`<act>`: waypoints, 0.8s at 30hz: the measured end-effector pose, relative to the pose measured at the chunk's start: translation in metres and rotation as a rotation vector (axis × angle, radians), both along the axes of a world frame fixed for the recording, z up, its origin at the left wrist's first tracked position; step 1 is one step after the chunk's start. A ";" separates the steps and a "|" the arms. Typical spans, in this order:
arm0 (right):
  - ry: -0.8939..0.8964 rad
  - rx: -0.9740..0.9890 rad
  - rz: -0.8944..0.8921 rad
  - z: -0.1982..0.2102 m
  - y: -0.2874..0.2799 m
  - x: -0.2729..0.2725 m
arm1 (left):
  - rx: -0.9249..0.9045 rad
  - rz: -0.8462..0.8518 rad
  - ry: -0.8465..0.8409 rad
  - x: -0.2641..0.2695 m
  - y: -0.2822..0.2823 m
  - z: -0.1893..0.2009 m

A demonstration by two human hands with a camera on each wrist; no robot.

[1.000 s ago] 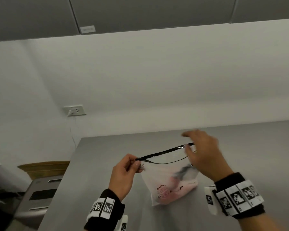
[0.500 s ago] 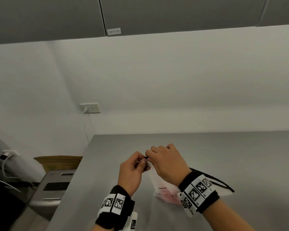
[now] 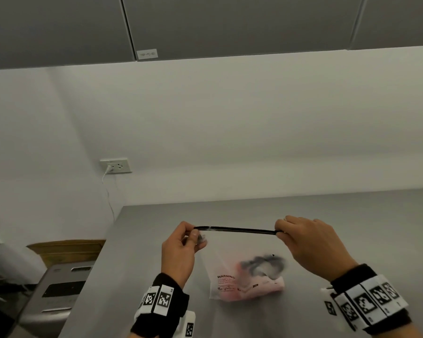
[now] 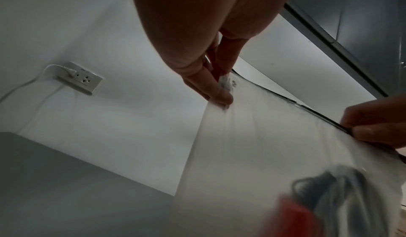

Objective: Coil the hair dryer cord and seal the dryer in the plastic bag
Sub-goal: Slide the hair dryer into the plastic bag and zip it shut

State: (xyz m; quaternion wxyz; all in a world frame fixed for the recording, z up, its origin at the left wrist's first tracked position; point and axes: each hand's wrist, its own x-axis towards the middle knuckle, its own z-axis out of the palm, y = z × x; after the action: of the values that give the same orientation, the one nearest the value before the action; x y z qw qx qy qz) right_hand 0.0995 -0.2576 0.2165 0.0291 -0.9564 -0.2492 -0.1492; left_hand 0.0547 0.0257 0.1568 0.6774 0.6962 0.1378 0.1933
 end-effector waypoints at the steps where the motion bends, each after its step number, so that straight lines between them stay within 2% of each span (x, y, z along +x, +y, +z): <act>1: -0.001 0.008 -0.030 0.002 -0.009 0.000 | -0.005 0.002 0.000 0.001 0.000 0.000; 6: 0.052 0.055 -0.180 0.011 -0.025 -0.001 | -0.021 0.021 0.003 0.003 -0.002 0.002; 8: 0.046 0.114 -0.121 0.005 -0.016 0.000 | -0.033 0.045 0.009 0.003 0.000 0.001; 9: 0.089 0.140 -0.059 0.001 -0.009 0.000 | -0.036 0.052 0.012 0.002 0.001 0.001; 11: 0.290 0.133 0.053 -0.011 0.007 -0.001 | -0.029 0.048 0.015 0.000 0.002 0.001; 13: 0.451 0.069 0.077 -0.024 0.026 -0.001 | -0.022 0.040 0.013 -0.002 0.003 0.000; 18: 0.589 0.035 0.060 -0.067 0.064 0.007 | -0.035 0.057 -0.016 -0.004 0.008 -0.003; 20: 0.626 0.135 0.078 -0.078 0.073 0.008 | -0.020 0.070 -0.028 -0.005 0.012 -0.005; 24: 0.671 0.458 0.092 -0.090 0.079 0.013 | 0.032 0.067 -0.054 -0.008 0.021 -0.013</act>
State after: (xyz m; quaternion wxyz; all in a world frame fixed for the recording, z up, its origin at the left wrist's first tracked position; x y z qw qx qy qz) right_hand 0.1122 -0.1782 0.1262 0.3278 -0.9086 -0.2289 0.1210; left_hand 0.0469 0.0468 0.1440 0.6629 0.6963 0.1397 0.2369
